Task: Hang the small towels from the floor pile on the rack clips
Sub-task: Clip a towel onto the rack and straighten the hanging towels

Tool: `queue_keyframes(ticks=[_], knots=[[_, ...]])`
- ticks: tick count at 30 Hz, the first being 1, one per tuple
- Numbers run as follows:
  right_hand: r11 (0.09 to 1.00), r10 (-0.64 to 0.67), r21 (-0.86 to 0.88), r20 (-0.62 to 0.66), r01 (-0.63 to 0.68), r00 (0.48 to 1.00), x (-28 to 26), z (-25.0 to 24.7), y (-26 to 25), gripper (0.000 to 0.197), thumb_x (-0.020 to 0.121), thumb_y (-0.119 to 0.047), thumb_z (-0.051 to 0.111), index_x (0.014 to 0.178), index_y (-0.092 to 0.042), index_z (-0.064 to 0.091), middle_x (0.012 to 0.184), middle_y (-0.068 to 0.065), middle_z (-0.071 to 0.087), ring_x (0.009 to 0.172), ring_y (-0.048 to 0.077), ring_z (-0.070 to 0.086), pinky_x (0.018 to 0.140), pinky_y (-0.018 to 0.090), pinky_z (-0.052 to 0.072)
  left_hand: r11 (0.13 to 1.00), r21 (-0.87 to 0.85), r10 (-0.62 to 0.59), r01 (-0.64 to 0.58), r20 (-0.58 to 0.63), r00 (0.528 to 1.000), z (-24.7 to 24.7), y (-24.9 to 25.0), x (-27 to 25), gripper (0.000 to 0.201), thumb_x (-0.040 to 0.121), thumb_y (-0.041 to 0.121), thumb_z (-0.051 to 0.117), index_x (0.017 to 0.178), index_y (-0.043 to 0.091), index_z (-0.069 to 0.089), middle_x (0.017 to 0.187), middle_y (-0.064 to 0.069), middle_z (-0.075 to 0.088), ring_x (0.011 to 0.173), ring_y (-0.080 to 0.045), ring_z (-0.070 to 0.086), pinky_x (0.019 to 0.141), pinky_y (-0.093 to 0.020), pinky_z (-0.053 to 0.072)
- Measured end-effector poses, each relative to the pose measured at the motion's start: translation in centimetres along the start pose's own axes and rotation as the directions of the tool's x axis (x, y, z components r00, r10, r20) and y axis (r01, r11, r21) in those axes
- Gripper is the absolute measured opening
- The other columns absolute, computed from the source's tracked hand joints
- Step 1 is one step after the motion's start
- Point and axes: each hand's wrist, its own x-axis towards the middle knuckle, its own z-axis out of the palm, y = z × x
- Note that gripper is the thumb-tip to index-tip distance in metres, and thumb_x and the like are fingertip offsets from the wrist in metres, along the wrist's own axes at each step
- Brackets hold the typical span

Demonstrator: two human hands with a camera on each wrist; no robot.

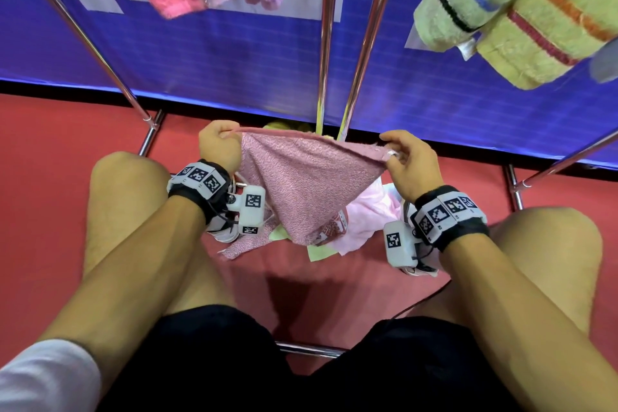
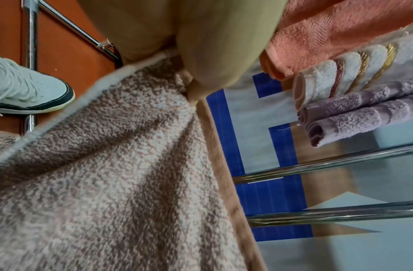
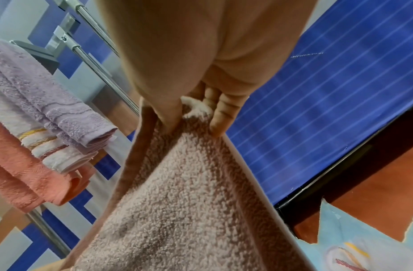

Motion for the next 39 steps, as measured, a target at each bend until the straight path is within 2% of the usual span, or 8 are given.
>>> queue_keyframes(ticks=[3,7,11,18,21,24,35,39], knots=[[0.999,-0.019,-0.028,-0.012,0.018,1.0,-0.1,-0.1,-0.5,0.009,0.091,-0.016,0.064,0.085,-0.022,0.067,0.074,-0.013,0.063,0.067,-0.003,0.055,0.065,0.003,0.035,0.999,-0.012,-0.041,0.042,0.016,0.999,-0.2,0.0,0.0,0.018,0.083,0.001,0.069,0.099,0.01,0.069,0.085,-0.002,0.066,0.072,-0.012,0.06,0.065,-0.018,0.05],[0.997,0.07,-0.005,-0.188,-0.072,0.98,0.2,-0.3,0.3,0.032,0.095,-0.027,0.06,0.07,-0.008,0.055,0.062,0.009,0.051,0.063,0.022,0.045,0.061,0.026,0.035,0.996,-0.039,-0.075,0.077,0.054,0.996,-0.3,0.1,-0.2,0.017,0.076,0.009,0.08,0.087,0.017,0.068,0.077,0.004,0.067,0.069,-0.013,0.063,0.064,-0.02,0.051],[0.985,0.16,-0.009,-0.291,-0.17,0.943,0.2,-0.7,0.0,0.04,0.097,-0.027,0.057,0.061,-0.016,0.044,0.054,-0.003,0.038,0.061,0.019,0.035,0.061,0.028,0.025,0.998,-0.034,-0.051,0.056,0.12,0.991,-0.1,0.4,-0.8,0.018,0.077,0.009,0.08,0.092,0.015,0.073,0.077,0.007,0.07,0.068,-0.007,0.065,0.057,-0.009,0.048],[0.971,0.233,0.035,-0.352,-0.236,0.906,0.1,-1.2,0.3,0.036,0.098,-0.026,0.054,0.066,-0.01,0.051,0.055,-0.004,0.042,0.058,0.021,0.039,0.059,0.026,0.023,0.985,0.164,0.004,-0.052,0.278,0.961,-0.3,0.1,-1.0,0.038,0.077,-0.012,0.069,0.09,0.024,0.072,0.097,-0.01,0.074,0.082,-0.02,0.07,0.073,-0.025,0.057],[0.972,0.228,0.03,-0.345,-0.232,0.911,-0.1,-1.2,0.2,0.034,0.098,-0.025,0.054,0.067,-0.01,0.052,0.056,-0.003,0.043,0.06,0.022,0.04,0.059,0.026,0.023,0.939,0.334,0.001,-0.084,0.241,0.971,-0.4,0.2,-1.6,0.023,0.081,-0.003,0.071,0.091,0.018,0.076,0.088,-0.005,0.071,0.076,-0.016,0.063,0.058,-0.009,0.044],[0.972,0.228,0.031,-0.355,-0.232,0.907,-0.1,-1.1,0.2,0.033,0.098,-0.025,0.054,0.071,-0.005,0.056,0.058,0.002,0.046,0.062,0.024,0.042,0.059,0.026,0.024,0.92,0.384,0.0,-0.081,0.207,0.978,-0.7,0.6,-2.2,0.005,0.086,0.011,0.072,0.085,0.013,0.077,0.079,-0.005,0.067,0.074,-0.018,0.061,0.067,-0.021,0.047],[0.959,0.251,-0.059,-0.278,-0.277,0.927,0.1,-0.8,-0.9,0.049,0.095,-0.029,0.054,0.054,-0.011,0.034,0.047,0.0,0.033,0.053,0.025,0.033,0.058,0.035,0.023,0.988,0.043,-0.156,0.151,0.389,0.908,1.0,2.3,-2.6,0.033,0.093,0.012,0.06,0.062,0.015,0.05,0.056,-0.006,0.046,0.046,-0.015,0.042,0.049,-0.023,0.037],[0.976,0.212,-0.001,-0.256,-0.219,0.943,-0.3,0.3,-1.6,0.007,0.088,-0.021,0.061,0.082,-0.02,0.065,0.055,-0.008,0.05,0.066,0.021,0.054,0.076,0.033,0.047,0.984,-0.001,-0.154,0.178,0.5,0.852,1.9,3.3,-4.2,0.026,0.094,0.017,0.06,0.07,0.013,0.054,0.067,-0.003,0.047,0.058,-0.012,0.047,0.058,-0.025,0.044]])
